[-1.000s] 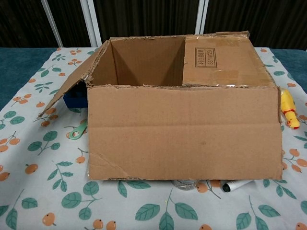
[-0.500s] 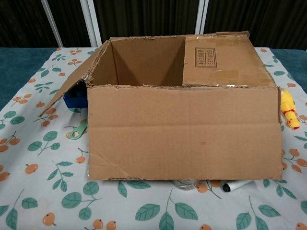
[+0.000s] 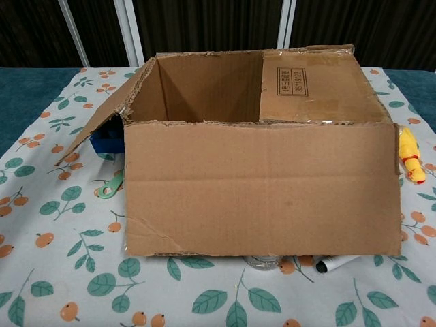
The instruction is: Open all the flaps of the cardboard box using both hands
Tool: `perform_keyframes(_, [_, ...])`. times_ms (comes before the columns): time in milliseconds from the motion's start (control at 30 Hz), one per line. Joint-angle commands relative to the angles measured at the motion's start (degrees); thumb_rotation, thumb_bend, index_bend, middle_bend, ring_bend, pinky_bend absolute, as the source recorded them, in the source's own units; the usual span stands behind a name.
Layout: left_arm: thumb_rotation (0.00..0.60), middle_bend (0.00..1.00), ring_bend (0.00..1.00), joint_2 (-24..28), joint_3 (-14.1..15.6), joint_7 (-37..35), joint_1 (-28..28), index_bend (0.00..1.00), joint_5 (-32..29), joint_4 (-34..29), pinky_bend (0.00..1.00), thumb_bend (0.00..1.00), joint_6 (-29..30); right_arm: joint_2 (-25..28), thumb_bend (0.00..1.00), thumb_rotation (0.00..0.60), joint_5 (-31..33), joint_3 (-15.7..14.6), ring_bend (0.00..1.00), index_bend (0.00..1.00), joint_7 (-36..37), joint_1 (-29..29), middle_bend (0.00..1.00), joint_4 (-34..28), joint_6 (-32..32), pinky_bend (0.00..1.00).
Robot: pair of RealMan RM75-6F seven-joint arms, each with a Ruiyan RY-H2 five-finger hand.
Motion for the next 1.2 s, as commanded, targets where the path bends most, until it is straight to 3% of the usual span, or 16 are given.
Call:
perform_keyframes(33, [0.600, 0.00, 0.00, 0.1, -0.2, -0.4, 0.0, 0.00, 0.2, 0.0, 0.05, 0.15, -0.2, -3.7, 1.00, 0.600, -2.8, -2.1, 0.24, 0.40, -0.2, 4.7, 0.30, 2.6, -3.6, 0.31])
perform_keyframes(400, [0.600, 0.00, 0.00, 0.4, -0.6, -1.2, 0.2, 0.00, 0.5, -0.1, 0.05, 0.15, -1.2, -10.3, 1.00, 0.600, -2.6, -6.0, 0.24, 0.40, -0.3, 10.3, 0.31, 7.9, -6.6, 0.31])
perform_keyframes(867, [0.600, 0.00, 0.00, 0.5, -1.0, -1.5, 0.2, 0.00, 0.5, -0.2, 0.05, 0.15, -2.5, -15.2, 1.00, 0.600, -2.7, -11.5, 0.24, 0.42, -0.7, 13.3, 0.32, 11.0, -8.5, 0.31])
perform_keyframes(1200, [0.600, 0.00, 0.00, 0.8, -1.1, -2.6, 0.3, 0.00, 1.1, -0.4, 0.05, 0.15, -2.9, -13.4, 1.00, 0.600, -1.8, -14.4, 0.25, 0.47, -5.9, 14.7, 0.35, 11.5, -12.2, 0.30])
